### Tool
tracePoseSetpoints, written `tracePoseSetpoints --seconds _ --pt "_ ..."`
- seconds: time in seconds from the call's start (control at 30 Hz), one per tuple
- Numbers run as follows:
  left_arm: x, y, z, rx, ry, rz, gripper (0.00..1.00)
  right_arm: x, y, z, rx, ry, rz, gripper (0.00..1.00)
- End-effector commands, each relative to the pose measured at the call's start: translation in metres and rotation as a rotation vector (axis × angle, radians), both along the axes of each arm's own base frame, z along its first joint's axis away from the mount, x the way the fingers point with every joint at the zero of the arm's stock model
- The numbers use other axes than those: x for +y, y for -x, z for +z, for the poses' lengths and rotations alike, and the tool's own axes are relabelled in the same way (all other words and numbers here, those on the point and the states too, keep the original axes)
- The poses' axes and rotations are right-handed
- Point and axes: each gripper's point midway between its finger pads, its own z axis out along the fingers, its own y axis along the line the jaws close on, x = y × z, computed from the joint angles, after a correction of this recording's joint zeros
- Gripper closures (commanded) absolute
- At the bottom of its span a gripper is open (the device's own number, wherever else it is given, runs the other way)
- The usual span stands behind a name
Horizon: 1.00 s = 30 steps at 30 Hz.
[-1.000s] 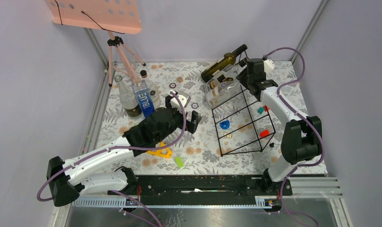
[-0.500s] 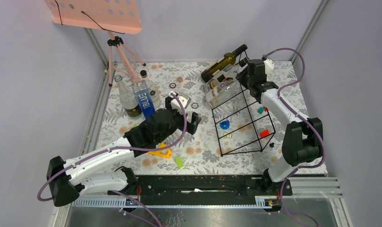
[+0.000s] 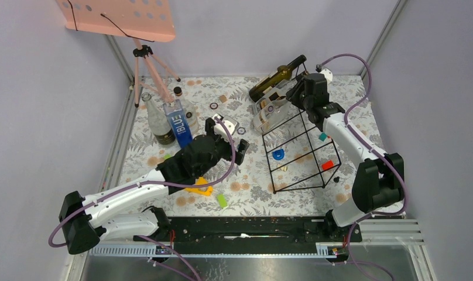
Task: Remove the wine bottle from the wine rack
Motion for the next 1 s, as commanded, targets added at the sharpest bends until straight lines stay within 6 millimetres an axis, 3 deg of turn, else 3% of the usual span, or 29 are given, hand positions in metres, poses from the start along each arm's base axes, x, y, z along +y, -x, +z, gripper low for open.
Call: tracePoseSetpoints --seconds 0.0,0.33,0.63,0.87,0.97 --pt "0.001 -0.007 0.018 -0.078 0.022 0.025 0.01 0.016 0.001 0.103 -0.279 -0.020 0.062 1.00" --pt "0.007 -0.005 0.008 -0.087 0.023 0.031 0.01 0.040 0.020 0.128 -0.344 0.079 0.156 1.00" --pt "0.016 -0.014 0.008 -0.130 -0.002 0.088 0.01 0.081 0.032 0.144 -0.387 0.112 0.295 1.00" --pt "0.020 -0.015 0.009 -0.164 0.019 0.109 0.01 0.101 0.043 0.156 -0.422 0.155 0.354 1.00" --pt "0.020 -0.016 0.007 -0.170 0.017 0.108 0.01 0.108 0.049 0.152 -0.402 0.166 0.388 1.00"
